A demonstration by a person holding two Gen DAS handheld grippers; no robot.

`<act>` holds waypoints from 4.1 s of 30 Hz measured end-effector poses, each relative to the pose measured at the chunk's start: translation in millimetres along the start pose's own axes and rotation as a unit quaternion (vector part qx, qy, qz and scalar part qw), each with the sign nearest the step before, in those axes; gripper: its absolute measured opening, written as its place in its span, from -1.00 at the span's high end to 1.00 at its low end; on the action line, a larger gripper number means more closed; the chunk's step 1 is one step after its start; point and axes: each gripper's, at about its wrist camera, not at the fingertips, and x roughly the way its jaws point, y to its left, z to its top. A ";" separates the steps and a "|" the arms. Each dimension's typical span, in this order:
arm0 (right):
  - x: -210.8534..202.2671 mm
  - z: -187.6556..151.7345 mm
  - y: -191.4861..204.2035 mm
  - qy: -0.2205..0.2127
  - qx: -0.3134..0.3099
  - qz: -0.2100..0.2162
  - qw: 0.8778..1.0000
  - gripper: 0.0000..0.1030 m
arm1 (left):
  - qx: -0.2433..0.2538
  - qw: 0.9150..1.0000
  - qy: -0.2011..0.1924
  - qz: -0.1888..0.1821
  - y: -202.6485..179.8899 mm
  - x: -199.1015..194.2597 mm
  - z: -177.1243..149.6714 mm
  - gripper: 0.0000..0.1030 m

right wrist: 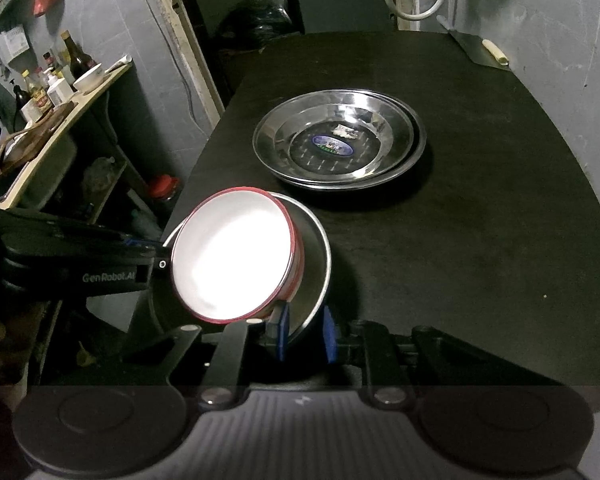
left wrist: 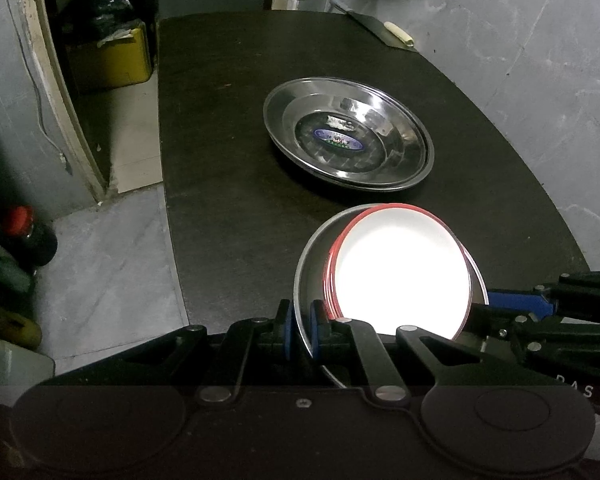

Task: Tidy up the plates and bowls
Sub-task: 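Lift the steel bowl with nested white bowls using the left gripper, then carry the steel bowl with the left gripper over the stacked steel plates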

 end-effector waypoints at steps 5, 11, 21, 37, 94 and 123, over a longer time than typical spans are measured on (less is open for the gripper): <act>1.7 0.7 -3.9 0.001 0.011 0.007 1.000 0.56 | 0.001 1.000 -0.001 0.003 -2.2 0.3 -0.3 0.86; 0.9 -0.6 -3.5 0.000 0.008 0.005 1.000 0.60 | -0.006 1.000 -0.004 0.000 -2.0 -2.2 0.9 0.87; -0.5 -0.6 -3.8 -0.008 0.006 0.005 1.000 0.60 | -0.006 1.000 -0.003 0.003 -2.6 -0.4 1.2 0.87; -20.7 6.6 -20.2 -0.071 0.027 0.005 0.997 0.61 | -0.041 0.998 -0.037 -0.031 -3.4 -8.5 17.4 0.87; 55.0 130.4 -79.0 -0.044 -0.047 0.051 0.997 0.62 | -0.135 0.989 -0.044 0.031 0.3 64.9 124.7 0.87; 58.2 129.2 -98.2 -0.050 -0.019 0.043 0.998 0.63 | -0.104 0.994 -0.033 0.021 -2.0 70.9 134.1 0.85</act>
